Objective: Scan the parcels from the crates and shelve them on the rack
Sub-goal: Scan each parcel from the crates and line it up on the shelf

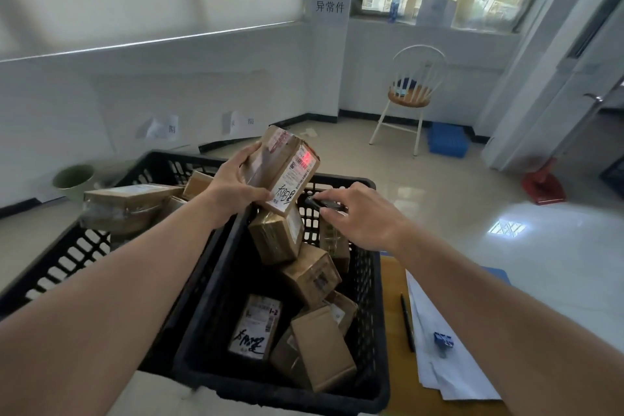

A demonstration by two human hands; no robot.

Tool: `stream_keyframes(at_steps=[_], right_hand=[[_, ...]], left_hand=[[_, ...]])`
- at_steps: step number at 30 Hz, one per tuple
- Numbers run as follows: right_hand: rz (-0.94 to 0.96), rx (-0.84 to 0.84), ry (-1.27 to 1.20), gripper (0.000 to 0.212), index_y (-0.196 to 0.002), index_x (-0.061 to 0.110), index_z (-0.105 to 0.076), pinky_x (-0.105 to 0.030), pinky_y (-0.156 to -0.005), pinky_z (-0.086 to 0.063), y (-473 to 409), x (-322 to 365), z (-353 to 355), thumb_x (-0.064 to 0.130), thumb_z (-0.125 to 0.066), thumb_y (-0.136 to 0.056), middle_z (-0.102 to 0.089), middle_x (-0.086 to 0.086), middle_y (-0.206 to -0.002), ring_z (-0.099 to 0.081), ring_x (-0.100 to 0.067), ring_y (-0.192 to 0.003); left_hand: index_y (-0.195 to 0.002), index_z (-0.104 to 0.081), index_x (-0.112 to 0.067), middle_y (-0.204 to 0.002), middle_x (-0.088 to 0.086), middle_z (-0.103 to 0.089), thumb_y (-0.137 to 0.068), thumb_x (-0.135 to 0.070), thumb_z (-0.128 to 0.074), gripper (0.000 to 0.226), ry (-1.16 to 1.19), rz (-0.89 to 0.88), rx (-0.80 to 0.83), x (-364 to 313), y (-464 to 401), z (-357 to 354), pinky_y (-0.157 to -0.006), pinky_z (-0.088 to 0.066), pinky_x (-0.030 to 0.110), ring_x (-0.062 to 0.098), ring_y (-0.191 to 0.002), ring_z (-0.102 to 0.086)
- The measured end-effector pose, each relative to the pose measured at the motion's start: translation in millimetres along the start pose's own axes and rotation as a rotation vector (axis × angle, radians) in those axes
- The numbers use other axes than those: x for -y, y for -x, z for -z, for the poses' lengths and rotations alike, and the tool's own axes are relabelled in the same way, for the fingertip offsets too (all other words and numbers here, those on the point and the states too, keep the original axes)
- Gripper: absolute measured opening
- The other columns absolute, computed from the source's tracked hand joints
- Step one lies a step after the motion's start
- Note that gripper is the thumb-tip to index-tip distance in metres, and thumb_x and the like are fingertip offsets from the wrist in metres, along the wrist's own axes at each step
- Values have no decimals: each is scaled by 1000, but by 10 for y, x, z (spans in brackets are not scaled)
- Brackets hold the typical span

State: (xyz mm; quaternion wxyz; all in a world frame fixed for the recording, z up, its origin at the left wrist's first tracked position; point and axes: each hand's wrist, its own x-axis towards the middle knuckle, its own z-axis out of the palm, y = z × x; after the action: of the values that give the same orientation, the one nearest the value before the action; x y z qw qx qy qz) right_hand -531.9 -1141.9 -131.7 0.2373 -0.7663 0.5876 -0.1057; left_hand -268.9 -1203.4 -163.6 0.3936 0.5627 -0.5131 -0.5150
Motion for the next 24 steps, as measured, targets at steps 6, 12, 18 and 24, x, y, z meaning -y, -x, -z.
stream_keyframes(at_steps=[6, 12, 18, 24], right_hand=[[15, 64, 41, 40, -147, 50, -54, -33, -94, -39, -6, 131, 34, 52, -49, -108, -47, 5, -118, -47, -16, -116], [-9, 56, 37, 40, -147, 50, -54, -33, -92, -40, -35, 218, 16, 53, -49, -107, -48, 5, -122, -50, -16, -115], [-53, -116, -101, 37, -143, 53, -54, -36, -88, -56, -203, 254, -150, 52, -50, -107, -57, 0, -128, -63, -17, -106], [-137, -403, -299, 42, -152, 51, -44, -35, -83, -55, -455, 462, -319, 46, -45, -111, -58, -9, -137, -61, -21, -105]], left_hand=[[-150, -47, -51, -145, 6, -57, -62, 11, -91, 117, 3, -4, 20, -17, -76, 110, -98, -60, 56, 37, -120, -69], [-151, -46, -53, -147, 8, -53, -65, 16, -86, 118, 10, -3, 48, -79, -89, 212, -98, -61, 55, 36, -119, -69], [-151, -49, -48, -145, 9, -47, -73, 18, -81, 107, 130, -21, 73, -185, -16, 300, -89, -65, 49, 35, -115, -70], [-147, -51, -53, -143, 8, -50, -78, 16, -77, 101, 277, -37, 110, -325, 109, 441, -94, -62, 55, 37, -119, -68]])
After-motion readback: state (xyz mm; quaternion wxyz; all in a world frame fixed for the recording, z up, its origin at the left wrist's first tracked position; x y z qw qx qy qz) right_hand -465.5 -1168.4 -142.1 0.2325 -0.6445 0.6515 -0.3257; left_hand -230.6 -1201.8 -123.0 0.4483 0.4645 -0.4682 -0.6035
